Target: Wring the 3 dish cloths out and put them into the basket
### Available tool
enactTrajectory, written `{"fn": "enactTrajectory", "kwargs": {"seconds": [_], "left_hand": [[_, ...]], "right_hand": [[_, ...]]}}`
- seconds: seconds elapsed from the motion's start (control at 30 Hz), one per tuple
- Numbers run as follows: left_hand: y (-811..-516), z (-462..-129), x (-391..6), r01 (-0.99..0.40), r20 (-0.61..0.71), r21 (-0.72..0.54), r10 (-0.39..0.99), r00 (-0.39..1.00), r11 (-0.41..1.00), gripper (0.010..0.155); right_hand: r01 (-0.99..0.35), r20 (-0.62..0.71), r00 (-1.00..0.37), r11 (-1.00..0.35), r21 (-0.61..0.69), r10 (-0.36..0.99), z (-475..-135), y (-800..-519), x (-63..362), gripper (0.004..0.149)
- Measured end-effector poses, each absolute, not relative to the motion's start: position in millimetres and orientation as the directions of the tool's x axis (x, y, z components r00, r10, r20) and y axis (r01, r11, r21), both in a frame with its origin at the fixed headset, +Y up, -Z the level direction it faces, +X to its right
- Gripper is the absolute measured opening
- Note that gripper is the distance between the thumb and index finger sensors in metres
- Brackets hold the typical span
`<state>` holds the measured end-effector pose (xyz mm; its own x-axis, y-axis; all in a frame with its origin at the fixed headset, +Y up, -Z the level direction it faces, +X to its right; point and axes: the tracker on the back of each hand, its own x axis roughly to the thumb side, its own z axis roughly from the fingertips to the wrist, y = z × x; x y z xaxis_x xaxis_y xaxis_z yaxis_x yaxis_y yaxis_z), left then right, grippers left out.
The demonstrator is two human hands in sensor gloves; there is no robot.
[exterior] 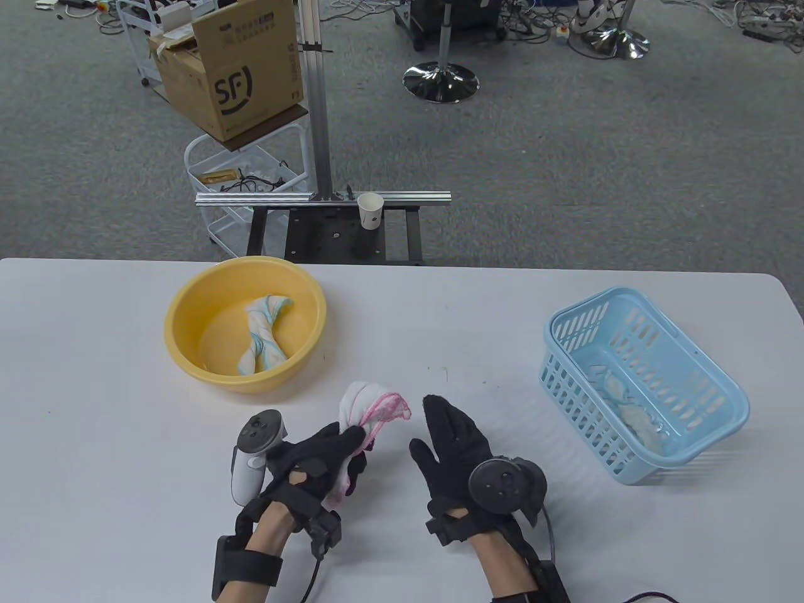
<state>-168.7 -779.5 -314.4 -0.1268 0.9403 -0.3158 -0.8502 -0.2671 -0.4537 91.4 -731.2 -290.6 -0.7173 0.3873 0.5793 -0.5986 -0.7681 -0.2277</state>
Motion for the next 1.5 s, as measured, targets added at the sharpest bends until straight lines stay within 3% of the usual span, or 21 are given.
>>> {"fn": "enactTrajectory", "kwargs": {"seconds": [0.07,0.13,0.33,0.43,0.53,0.63,0.77,0.87,0.93,1.03,1.13,1.3,1.5], "left_hand": [[-782.7,-313.5,-163.9,-0.797,-0.372,-0.483,0.909,-0.189,-0.363,0.057],[-783.8,-312.3,-155.1,-0.72,-0.413,-0.547,0.886,-0.212,-0.428,0.057],[-779.3,-303.1,-123.9,-0.465,-0.425,-0.79,0.904,-0.056,-0.4,0.059],[-779.5,-298.4,-113.8,-0.406,-0.418,-0.828,0.909,-0.01,-0.385,0.062],[-778.3,-299.7,-117.7,-0.46,-0.394,-0.818,0.919,0.009,-0.346,0.069],[-772.4,-304.2,-126.0,-0.556,-0.288,-0.812,0.95,0.123,-0.174,0.072],[-751.0,-306.6,-136.5,-0.646,0.007,-0.692,0.898,0.44,0.322,0.072],[-733.4,-302.7,-136.5,-0.556,0.204,-0.515,0.723,0.66,0.652,0.071],[-725.8,-299.6,-134.5,-0.469,0.287,-0.399,0.593,0.753,0.788,0.07],[-720.0,-295.4,-131.3,-0.374,0.356,-0.248,0.443,0.823,0.894,0.068],[-716.2,-291.7,-128.0,-0.286,0.405,-0.125,0.312,0.859,0.95,0.066],[-710.6,-283.7,-121.8,-0.214,0.46,0.013,0.185,0.869,0.977,0.062],[-711.7,-276.6,-111.7,-0.167,0.496,0.089,0.101,0.862,0.982,0.078]], "right_hand": [[-0.47,0.619,-0.756,-0.835,-0.286,0.213,-286.6,-727.6,81.0,0.092],[-0.416,0.638,-0.761,-0.845,-0.336,0.121,-283.3,-723.8,73.8,0.096],[-0.403,0.67,-0.742,-0.786,-0.469,-0.019,-273.6,-713.1,71.6,0.099],[-0.448,0.694,-0.72,-0.744,-0.496,-0.029,-268.8,-710.2,69.9,0.087],[-0.462,0.69,-0.723,-0.722,-0.515,-0.03,-269.2,-706.8,71.2,0.066],[-0.458,0.689,-0.725,-0.756,-0.469,0.012,-272.4,-708.9,71.9,0.06],[-0.419,0.676,-0.733,-0.83,-0.369,0.07,-278.3,-714.1,69.2,0.063],[-0.394,0.656,-0.747,-0.869,-0.3,0.112,-281.5,-716.3,64.3,0.067],[-0.381,0.637,-0.756,-0.893,-0.238,0.153,-282.6,-717.3,61.0,0.07],[-0.368,0.589,-0.776,-0.921,-0.13,0.227,-285.1,-718.8,58.0,0.074],[-0.427,0.492,-0.78,-0.904,0.031,0.386,-288.6,-722.3,57.8,0.076],[-0.638,0.312,-0.624,-0.697,0.326,0.717,-299.3,-735.6,69.1,0.083],[-0.715,0.118,-0.476,-0.461,0.525,0.872,-308.2,-754.8,81.1,0.086]]}}
